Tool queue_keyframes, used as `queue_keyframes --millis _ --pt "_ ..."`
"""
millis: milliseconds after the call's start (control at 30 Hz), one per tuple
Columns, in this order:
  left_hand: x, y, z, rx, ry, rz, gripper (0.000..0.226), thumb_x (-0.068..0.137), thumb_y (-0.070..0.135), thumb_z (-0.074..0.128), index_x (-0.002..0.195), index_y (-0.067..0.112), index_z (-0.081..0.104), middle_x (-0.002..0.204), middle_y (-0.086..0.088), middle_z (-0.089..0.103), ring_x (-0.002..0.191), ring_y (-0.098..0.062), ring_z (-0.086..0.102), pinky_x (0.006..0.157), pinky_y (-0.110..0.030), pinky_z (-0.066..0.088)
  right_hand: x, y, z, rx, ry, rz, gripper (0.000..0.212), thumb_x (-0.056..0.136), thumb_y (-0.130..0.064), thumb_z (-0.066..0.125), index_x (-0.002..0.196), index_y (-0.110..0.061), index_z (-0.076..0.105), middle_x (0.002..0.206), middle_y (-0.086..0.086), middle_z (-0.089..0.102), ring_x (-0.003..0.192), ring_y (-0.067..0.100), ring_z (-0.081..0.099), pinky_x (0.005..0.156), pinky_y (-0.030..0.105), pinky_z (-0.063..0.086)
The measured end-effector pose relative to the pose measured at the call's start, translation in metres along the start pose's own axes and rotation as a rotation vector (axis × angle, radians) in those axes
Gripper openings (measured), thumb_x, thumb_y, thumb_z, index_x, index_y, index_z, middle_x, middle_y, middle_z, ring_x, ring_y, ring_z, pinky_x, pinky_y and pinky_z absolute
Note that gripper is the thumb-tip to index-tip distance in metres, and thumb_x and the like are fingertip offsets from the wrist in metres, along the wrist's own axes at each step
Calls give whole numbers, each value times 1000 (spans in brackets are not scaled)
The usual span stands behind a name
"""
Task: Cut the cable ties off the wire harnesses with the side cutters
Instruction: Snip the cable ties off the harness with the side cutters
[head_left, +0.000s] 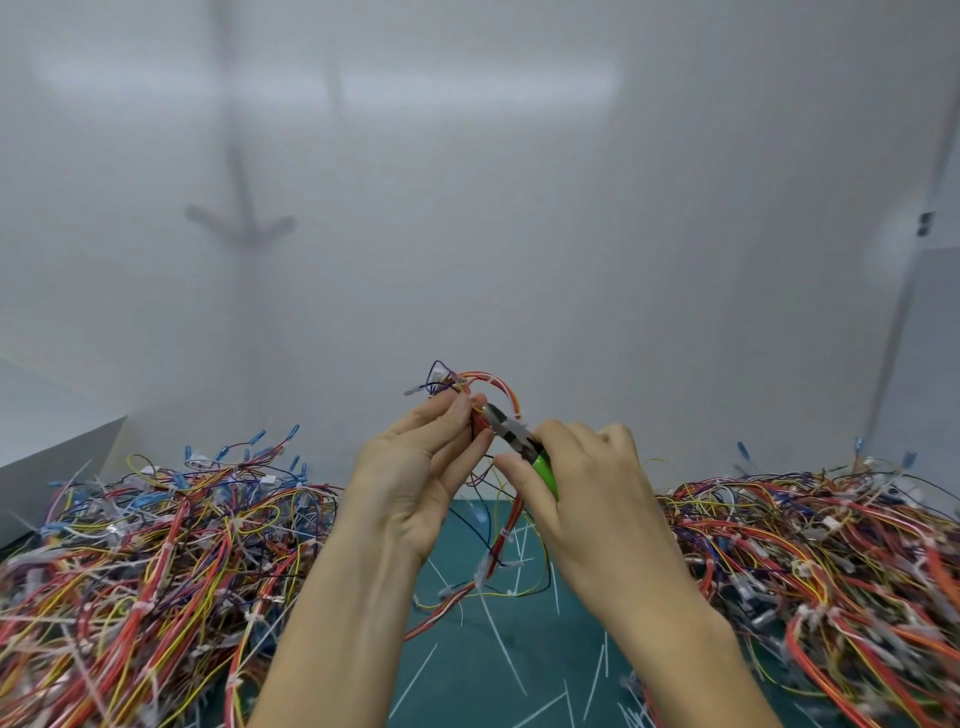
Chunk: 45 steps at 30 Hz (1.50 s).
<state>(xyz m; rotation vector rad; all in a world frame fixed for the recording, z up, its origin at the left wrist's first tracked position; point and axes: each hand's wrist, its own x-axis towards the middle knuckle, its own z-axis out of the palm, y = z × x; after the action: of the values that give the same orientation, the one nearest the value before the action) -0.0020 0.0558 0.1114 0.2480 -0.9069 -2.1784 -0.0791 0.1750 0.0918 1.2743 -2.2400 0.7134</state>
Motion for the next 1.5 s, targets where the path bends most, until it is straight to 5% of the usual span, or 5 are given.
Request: queue_keyframes --millis 300,1233,1500 --pt "-6 -6 10 72 -25 59 9 83 -7 62 85 0 67 72 -9 74 65 -17 73 63 -26 61 0 4 -4 130 48 23 36 95 -63 30 88 -29 40 83 -10 46 85 22 41 68 35 25" --pt "-8 -4 9 193 -40 137 24 62 4 74 86 3 73 80 -8 76 71 -19 74 61 -21 58 2 6 -1 320 63 37 42 96 -58 38 90 -22 59 71 -3 58 73 27 53 65 40 41" --pt "-9 1 5 318 -44 163 19 72 2 74 91 1 72 82 -9 76 71 -17 73 65 -23 59 2 5 0 383 13 68 44 95 -57 44 62 -30 36 57 -4 40 65 23 37 59 38 30"
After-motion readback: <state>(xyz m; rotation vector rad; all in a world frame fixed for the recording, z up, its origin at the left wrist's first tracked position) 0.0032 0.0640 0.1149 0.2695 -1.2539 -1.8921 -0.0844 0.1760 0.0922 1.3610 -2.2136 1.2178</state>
